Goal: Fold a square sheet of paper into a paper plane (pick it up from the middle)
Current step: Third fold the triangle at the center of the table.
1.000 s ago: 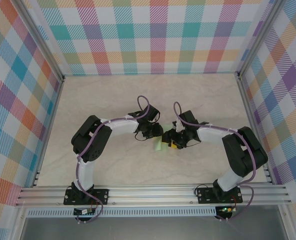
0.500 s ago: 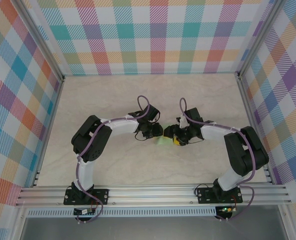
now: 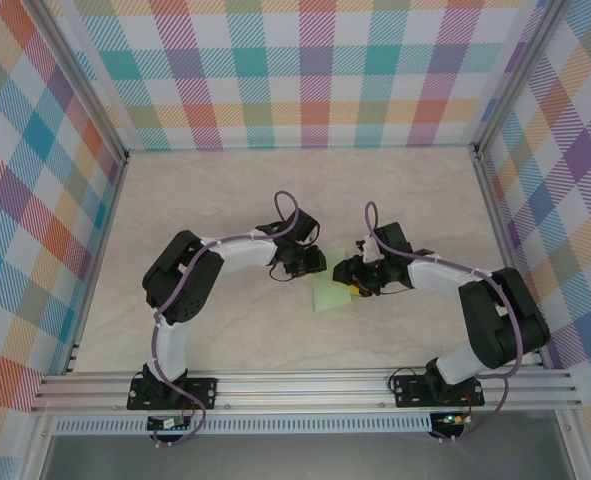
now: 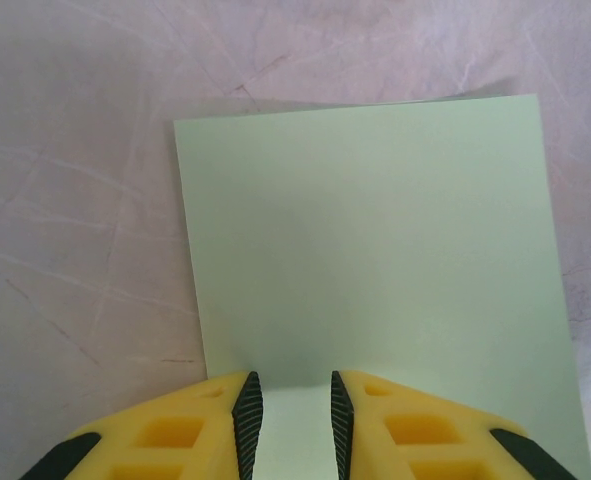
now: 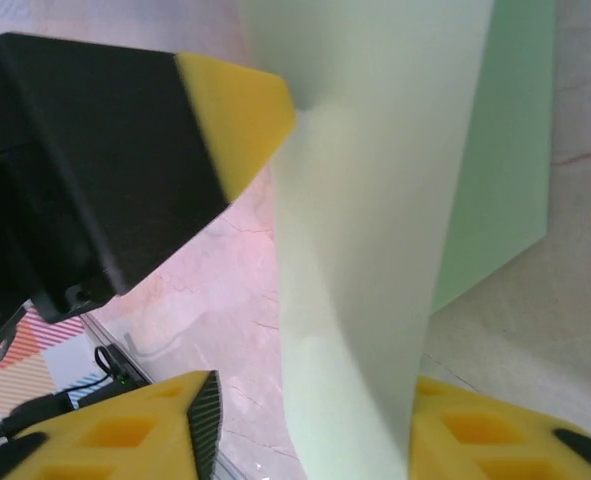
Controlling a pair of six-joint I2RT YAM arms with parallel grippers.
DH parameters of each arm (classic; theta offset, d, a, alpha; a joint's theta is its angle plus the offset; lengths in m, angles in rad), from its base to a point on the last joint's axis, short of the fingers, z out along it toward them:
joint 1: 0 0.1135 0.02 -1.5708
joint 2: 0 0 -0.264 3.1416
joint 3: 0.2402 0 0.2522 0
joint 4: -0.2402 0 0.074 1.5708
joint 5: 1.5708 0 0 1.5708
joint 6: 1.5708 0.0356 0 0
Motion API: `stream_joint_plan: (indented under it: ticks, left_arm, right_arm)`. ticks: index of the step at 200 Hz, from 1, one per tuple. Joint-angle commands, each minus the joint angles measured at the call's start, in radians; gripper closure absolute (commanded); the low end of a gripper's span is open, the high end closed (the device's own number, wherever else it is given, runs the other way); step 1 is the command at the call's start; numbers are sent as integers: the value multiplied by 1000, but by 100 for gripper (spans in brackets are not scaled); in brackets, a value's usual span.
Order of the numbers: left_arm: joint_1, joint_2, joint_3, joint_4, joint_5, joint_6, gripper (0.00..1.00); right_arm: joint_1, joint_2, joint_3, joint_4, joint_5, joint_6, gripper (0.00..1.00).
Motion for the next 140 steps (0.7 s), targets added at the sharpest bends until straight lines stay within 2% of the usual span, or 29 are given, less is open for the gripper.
stream_joint_plan:
  ticks: [1,25,47,98,140]
  left_arm:
    - [-9,12,-31,-58,-4,7,71]
    - [-14,-47,-62,-37,-21,20,68]
    - [-19,-125,-102,-24,-63,32,63]
    - [-51,-276,-203,1,-144,77,48]
    - [-184,-360,-228,-79,-291,200,40]
  right_arm:
    - [-3,51,46,-60,31,-35,62]
    - [-5,117,103,-102,56,-57,77]
    - [-5,164,127,-146,81,-66,84]
    - [-4,153,87,-66,43,16,91]
    - [-5,148,53,22,11,147,90]
